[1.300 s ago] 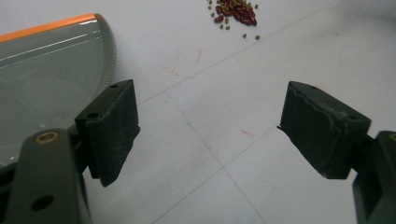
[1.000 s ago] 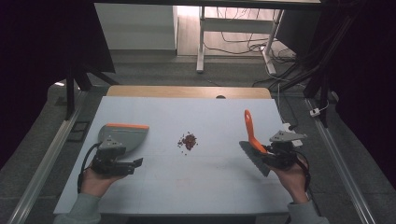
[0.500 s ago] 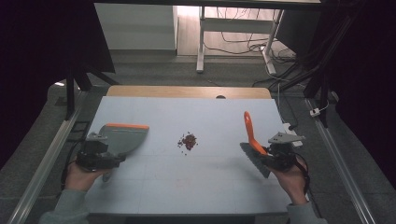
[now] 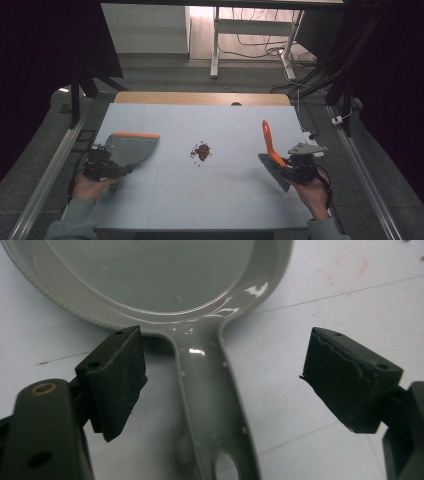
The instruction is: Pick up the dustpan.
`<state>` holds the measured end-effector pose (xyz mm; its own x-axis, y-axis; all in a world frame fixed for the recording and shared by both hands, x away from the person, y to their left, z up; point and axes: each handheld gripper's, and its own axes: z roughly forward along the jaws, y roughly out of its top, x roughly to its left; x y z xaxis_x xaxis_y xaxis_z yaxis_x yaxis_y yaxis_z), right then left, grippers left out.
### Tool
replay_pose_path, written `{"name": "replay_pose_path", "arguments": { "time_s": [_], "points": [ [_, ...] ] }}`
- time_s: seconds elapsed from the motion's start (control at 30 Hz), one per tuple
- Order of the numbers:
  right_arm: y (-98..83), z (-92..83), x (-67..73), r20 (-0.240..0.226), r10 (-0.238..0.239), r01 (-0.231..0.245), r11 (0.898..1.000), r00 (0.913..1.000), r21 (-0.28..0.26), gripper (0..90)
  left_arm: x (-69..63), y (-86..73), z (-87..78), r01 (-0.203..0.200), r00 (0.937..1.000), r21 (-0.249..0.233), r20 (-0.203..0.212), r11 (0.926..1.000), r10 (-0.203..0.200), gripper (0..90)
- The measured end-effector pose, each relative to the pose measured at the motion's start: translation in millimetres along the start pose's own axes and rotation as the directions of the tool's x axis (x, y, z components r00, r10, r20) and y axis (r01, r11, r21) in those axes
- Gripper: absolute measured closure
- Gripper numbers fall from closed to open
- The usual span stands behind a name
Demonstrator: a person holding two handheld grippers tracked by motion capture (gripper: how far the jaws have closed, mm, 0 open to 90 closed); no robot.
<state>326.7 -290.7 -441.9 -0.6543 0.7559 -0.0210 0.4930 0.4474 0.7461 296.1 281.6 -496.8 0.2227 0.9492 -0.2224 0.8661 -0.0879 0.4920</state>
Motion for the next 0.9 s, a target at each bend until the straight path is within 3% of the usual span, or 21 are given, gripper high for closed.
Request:
{"name": "replay_pose_path", "arguments": {
  "time_s": [0.13, 0.3, 0.47, 0.57, 0.73, 0.9],
  "points": [
    [-0.1, 0.0, 0.8, 0.000, 0.002, -0.002, 1.000, 1.0000, 0.000, 70.3, 2.8, -0.7, 9.5, 0.010, 0.9999, 0.021, -0.005, 0.9997, -0.010, 19.1],
    [-0.8, -0.1, 1.0, 0.001, 0.005, -0.005, 1.000, 1.0000, 0.001, 70.4, 5.3, -0.9, 9.7, 0.039, 0.9990, 0.004, -0.023, 0.9993, -0.038, 22.5],
    [-1.5, -1.7, 0.8, 0.006, 0.009, -0.009, 1.000, 0.9999, -0.001, 70.3, -0.8, -6.1, 5.1, 0.027, 0.9994, 0.013, -0.020, 0.9995, -0.027, 23.4],
    [-1.8, -1.7, 0.5, 0.006, 0.007, -0.007, 1.000, 1.0000, -0.001, 70.4, 1.5, -6.6, 11.7, 0.040, 0.9991, 0.031, -0.014, 0.9987, -0.040, 24.5],
    [-2.1, -1.2, 0.4, 0.008, 0.005, -0.005, 1.000, 1.0000, 0.002, 70.3, 4.5, -5.1, 19.7, 0.062, 0.9978, 0.024, -0.024, 0.9978, -0.061, 29.8],
    [-1.5, -0.5, 1.0, 0.009, 0.010, -0.010, 1.000, 0.9999, -0.001, 70.3, 10.5, -4.2, 25.2, 0.071, 0.9974, 0.021, -0.002, 0.9972, -0.071, 42.2]
  ]
}}
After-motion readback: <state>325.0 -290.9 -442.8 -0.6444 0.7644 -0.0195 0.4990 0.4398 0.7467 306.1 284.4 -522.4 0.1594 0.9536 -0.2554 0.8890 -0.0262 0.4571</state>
